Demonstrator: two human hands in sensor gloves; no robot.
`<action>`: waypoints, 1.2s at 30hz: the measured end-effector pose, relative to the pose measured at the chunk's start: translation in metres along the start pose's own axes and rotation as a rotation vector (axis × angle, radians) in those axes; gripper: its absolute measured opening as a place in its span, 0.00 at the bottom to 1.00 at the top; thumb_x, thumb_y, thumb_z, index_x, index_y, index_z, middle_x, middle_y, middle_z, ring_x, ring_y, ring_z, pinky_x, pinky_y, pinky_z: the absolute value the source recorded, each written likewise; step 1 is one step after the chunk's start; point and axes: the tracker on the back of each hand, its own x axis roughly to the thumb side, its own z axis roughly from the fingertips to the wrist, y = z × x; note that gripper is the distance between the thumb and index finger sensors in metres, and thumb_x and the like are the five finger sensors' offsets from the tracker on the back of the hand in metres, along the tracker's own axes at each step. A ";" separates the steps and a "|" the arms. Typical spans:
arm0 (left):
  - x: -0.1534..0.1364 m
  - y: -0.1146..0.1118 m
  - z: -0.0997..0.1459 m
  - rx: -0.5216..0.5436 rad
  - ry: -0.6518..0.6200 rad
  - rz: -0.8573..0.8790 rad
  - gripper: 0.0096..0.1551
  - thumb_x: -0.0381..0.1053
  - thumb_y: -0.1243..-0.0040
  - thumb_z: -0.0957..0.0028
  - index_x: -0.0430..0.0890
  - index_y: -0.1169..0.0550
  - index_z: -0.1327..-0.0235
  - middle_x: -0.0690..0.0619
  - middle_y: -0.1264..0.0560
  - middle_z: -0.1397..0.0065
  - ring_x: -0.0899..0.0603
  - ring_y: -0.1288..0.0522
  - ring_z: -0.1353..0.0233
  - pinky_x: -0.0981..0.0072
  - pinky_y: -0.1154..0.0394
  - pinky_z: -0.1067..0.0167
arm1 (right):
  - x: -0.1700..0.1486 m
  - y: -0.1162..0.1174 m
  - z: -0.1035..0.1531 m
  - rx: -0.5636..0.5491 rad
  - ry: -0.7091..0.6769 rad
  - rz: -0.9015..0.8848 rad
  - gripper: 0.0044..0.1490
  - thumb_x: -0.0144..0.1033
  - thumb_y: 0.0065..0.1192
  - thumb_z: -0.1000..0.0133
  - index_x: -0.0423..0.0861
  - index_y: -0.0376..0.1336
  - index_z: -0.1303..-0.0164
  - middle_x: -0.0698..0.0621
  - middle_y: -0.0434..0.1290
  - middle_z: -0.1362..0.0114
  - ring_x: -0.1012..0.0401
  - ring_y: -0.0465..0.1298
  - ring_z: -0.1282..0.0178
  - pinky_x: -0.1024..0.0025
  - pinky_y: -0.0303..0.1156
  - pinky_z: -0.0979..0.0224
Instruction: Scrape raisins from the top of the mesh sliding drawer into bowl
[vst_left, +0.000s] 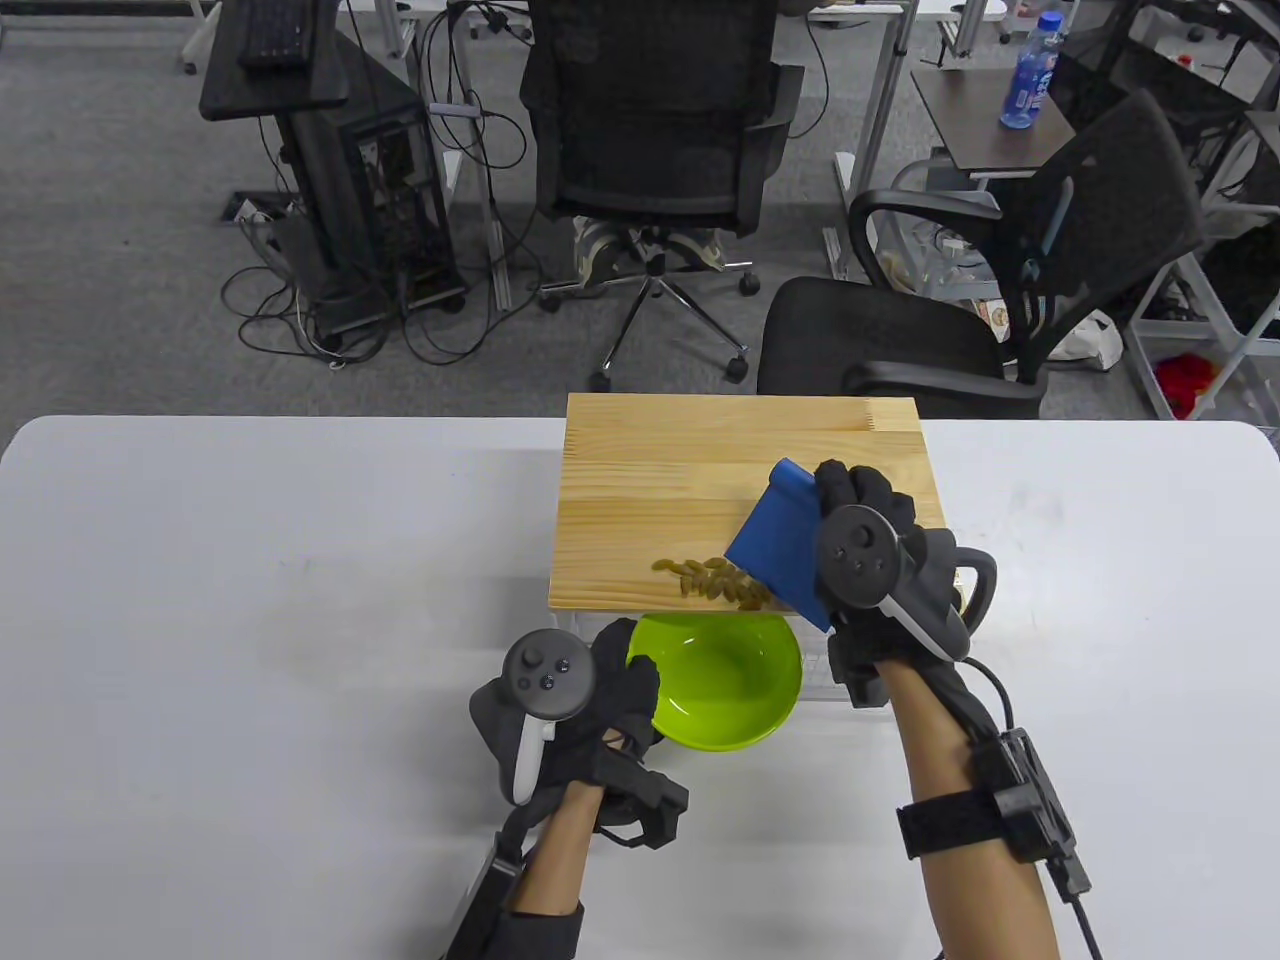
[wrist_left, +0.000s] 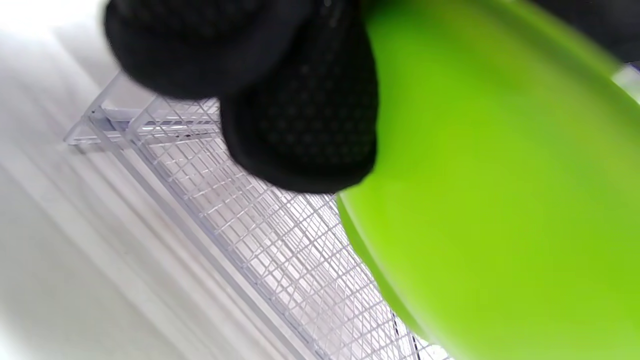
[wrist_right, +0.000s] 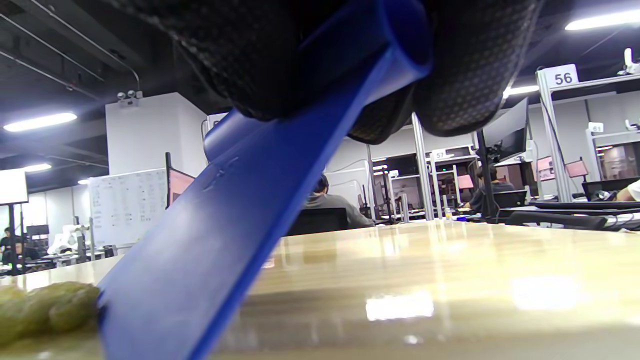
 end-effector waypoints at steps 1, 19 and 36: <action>0.000 0.000 0.000 -0.001 0.000 0.002 0.33 0.47 0.37 0.44 0.39 0.27 0.25 0.41 0.18 0.35 0.50 0.09 0.70 0.71 0.11 0.72 | 0.000 0.000 0.001 0.000 -0.005 -0.003 0.36 0.26 0.65 0.42 0.42 0.57 0.22 0.38 0.61 0.21 0.39 0.73 0.30 0.38 0.72 0.35; -0.002 0.005 0.000 0.002 0.002 0.009 0.34 0.47 0.37 0.44 0.38 0.27 0.25 0.40 0.18 0.36 0.49 0.09 0.71 0.70 0.12 0.72 | 0.009 -0.001 0.017 -0.008 -0.118 -0.056 0.36 0.27 0.65 0.42 0.42 0.57 0.22 0.38 0.61 0.21 0.39 0.73 0.30 0.38 0.72 0.35; -0.008 0.015 -0.001 0.004 0.015 -0.001 0.34 0.46 0.37 0.44 0.37 0.28 0.24 0.39 0.18 0.35 0.49 0.09 0.71 0.70 0.12 0.72 | 0.013 -0.010 0.028 -0.070 -0.261 -0.133 0.36 0.27 0.65 0.41 0.44 0.56 0.22 0.40 0.60 0.20 0.40 0.72 0.28 0.39 0.72 0.34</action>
